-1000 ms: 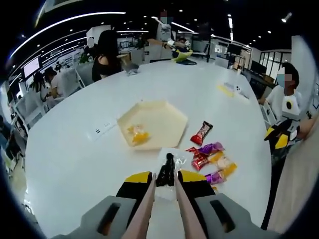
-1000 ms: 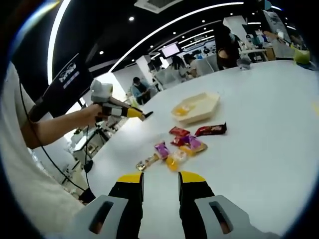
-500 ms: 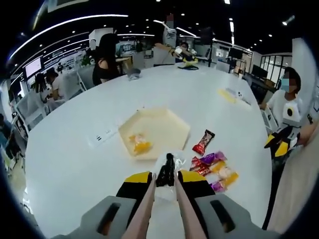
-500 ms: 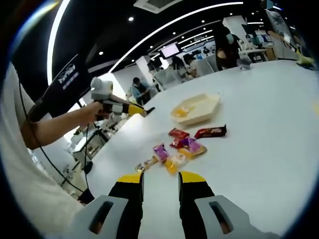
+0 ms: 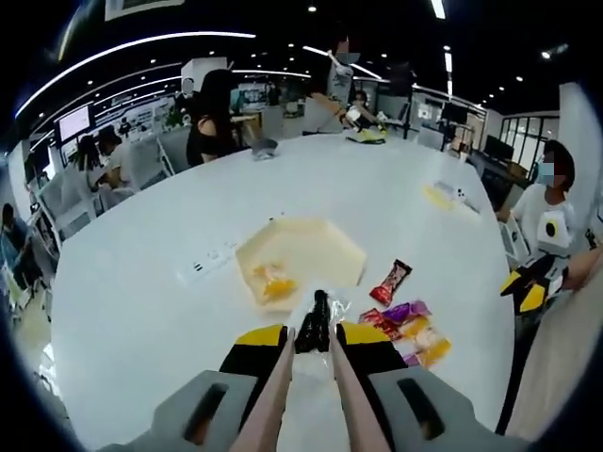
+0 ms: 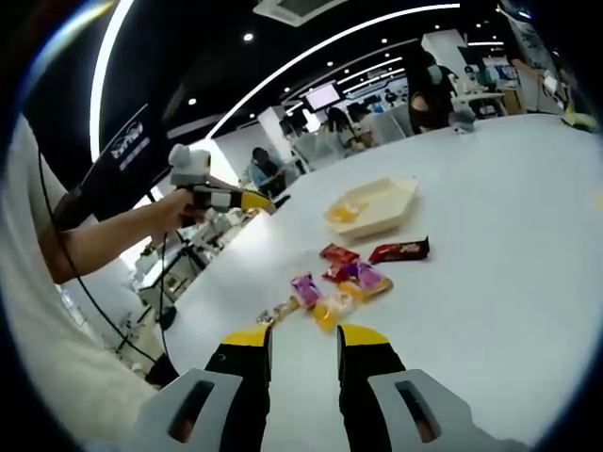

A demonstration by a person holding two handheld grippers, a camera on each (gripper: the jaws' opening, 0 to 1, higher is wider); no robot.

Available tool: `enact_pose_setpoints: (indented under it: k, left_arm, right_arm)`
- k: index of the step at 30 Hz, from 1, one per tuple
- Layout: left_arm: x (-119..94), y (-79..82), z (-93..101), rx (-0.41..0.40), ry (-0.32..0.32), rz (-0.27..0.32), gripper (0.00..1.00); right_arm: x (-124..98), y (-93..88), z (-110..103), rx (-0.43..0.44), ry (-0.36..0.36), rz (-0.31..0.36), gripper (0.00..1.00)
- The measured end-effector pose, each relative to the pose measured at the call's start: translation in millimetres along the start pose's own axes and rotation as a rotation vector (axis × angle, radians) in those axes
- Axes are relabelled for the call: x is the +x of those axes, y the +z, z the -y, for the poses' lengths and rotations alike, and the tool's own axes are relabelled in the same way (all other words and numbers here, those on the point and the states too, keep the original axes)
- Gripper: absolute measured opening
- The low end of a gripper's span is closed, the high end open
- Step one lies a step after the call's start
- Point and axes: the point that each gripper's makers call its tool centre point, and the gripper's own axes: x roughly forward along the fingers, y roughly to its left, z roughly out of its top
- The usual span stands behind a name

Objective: Place the target food into the container with the food tongs after gripping and lifting it, then release it inside without dropping or visibly crushing the food.

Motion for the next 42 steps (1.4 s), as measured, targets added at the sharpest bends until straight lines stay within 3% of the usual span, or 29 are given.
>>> enact_pose_setpoints:
  k: [8, 21, 42]
  left_arm:
    - [7, 7.2, 11.2, -0.007, -0.011, 0.002, 0.18]
    - [10, 34.7, 17.0, 0.005, -0.012, 0.042, 0.18]
    - [30, 48.6, 16.5, -0.026, -0.002, 0.088, 0.18]
  right_arm:
    - [2, 3.9, -3, 0.005, 0.014, 0.009, 0.27]
    - [8, 2.6, -12, 0.028, 0.047, -0.003, 0.27]
    - [1, -6.6, -13, 0.041, 0.043, -0.014, 0.27]
